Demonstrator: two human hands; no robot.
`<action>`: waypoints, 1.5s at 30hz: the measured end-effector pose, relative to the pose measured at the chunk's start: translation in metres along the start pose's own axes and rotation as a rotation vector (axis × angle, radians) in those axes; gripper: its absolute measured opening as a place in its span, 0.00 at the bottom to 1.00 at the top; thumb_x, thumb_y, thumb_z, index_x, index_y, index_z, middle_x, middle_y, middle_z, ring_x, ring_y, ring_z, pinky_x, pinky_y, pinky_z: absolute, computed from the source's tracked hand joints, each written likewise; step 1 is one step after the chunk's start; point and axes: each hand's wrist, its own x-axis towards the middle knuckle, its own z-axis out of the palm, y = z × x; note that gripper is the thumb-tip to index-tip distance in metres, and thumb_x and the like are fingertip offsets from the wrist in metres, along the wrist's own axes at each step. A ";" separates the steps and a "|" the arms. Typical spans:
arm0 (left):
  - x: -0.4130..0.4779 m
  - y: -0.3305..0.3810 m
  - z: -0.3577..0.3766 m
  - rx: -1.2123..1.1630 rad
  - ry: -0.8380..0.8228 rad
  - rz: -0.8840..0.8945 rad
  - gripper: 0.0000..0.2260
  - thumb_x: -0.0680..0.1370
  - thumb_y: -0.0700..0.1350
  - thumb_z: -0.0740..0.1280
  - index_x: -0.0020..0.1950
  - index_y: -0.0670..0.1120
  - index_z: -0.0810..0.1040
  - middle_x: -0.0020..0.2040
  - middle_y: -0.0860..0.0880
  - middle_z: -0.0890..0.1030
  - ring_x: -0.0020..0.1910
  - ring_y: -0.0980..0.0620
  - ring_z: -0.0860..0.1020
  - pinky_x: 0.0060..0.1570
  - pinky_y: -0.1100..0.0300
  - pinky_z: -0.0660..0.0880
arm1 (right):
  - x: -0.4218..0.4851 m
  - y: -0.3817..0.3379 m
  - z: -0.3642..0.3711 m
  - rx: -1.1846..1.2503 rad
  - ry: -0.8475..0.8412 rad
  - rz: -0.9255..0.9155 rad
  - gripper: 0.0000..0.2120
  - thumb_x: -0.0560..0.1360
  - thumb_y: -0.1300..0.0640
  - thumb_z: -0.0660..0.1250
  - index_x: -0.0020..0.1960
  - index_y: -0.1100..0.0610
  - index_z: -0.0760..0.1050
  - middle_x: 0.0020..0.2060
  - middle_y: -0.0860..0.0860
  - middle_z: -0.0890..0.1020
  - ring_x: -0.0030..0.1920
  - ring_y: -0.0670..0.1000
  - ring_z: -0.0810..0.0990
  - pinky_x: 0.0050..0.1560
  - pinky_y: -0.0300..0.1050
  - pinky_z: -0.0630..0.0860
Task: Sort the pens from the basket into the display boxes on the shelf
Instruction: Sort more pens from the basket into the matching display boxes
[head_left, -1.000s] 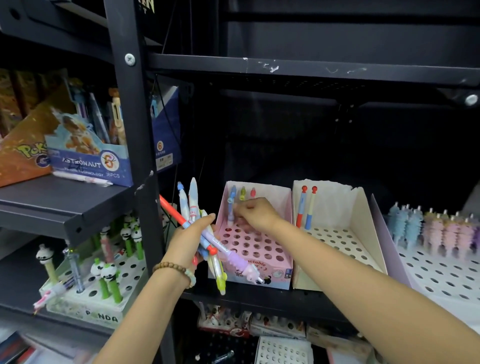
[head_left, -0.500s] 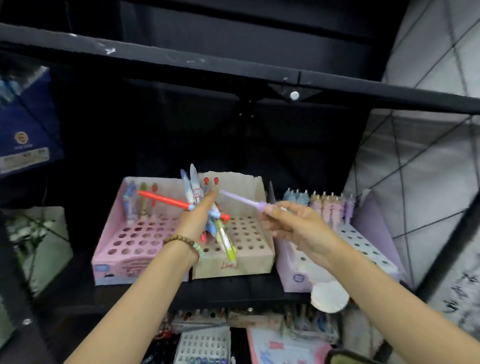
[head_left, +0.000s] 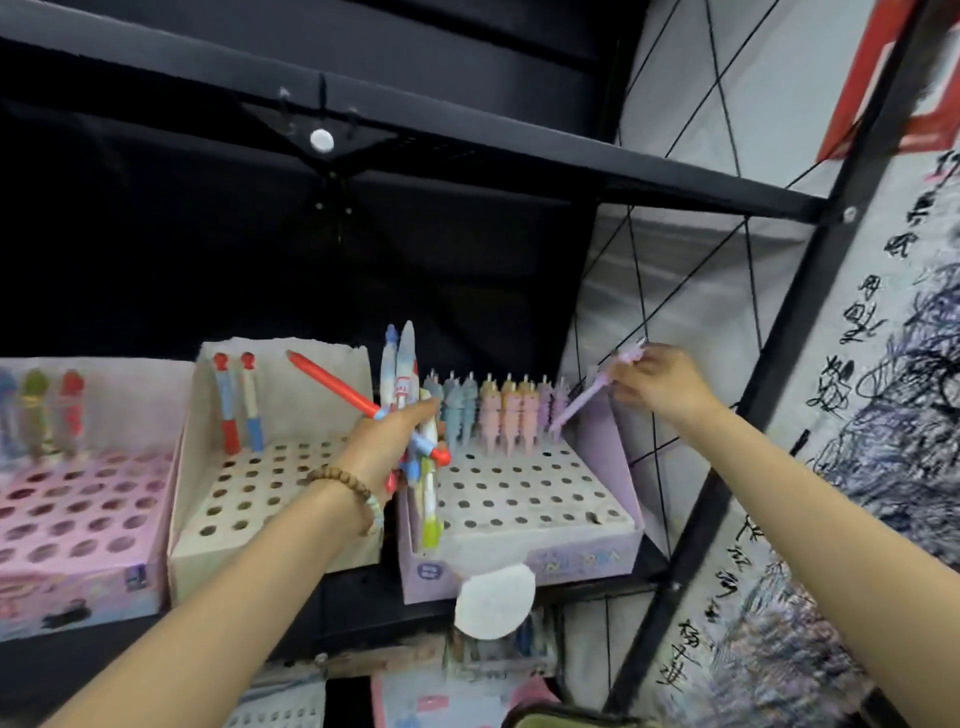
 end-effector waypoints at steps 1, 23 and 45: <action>0.000 -0.001 0.000 -0.005 -0.010 -0.013 0.14 0.76 0.48 0.69 0.35 0.40 0.76 0.23 0.45 0.76 0.14 0.54 0.67 0.37 0.57 0.76 | 0.006 0.004 0.002 -0.036 -0.018 0.000 0.06 0.75 0.70 0.64 0.44 0.61 0.71 0.41 0.60 0.78 0.29 0.46 0.80 0.33 0.35 0.78; -0.018 -0.004 -0.031 -0.239 -0.039 -0.105 0.06 0.72 0.44 0.72 0.43 0.41 0.79 0.31 0.44 0.83 0.28 0.52 0.82 0.30 0.60 0.80 | 0.016 0.049 0.049 -0.342 -0.139 0.110 0.15 0.74 0.66 0.68 0.60 0.70 0.73 0.50 0.63 0.82 0.41 0.55 0.82 0.37 0.40 0.78; -0.050 0.024 -0.171 -0.229 0.434 0.069 0.15 0.73 0.51 0.71 0.32 0.43 0.78 0.20 0.48 0.76 0.20 0.54 0.72 0.28 0.62 0.69 | -0.144 -0.067 0.212 0.218 -0.678 0.066 0.11 0.76 0.62 0.66 0.58 0.55 0.74 0.43 0.56 0.82 0.39 0.50 0.83 0.46 0.43 0.82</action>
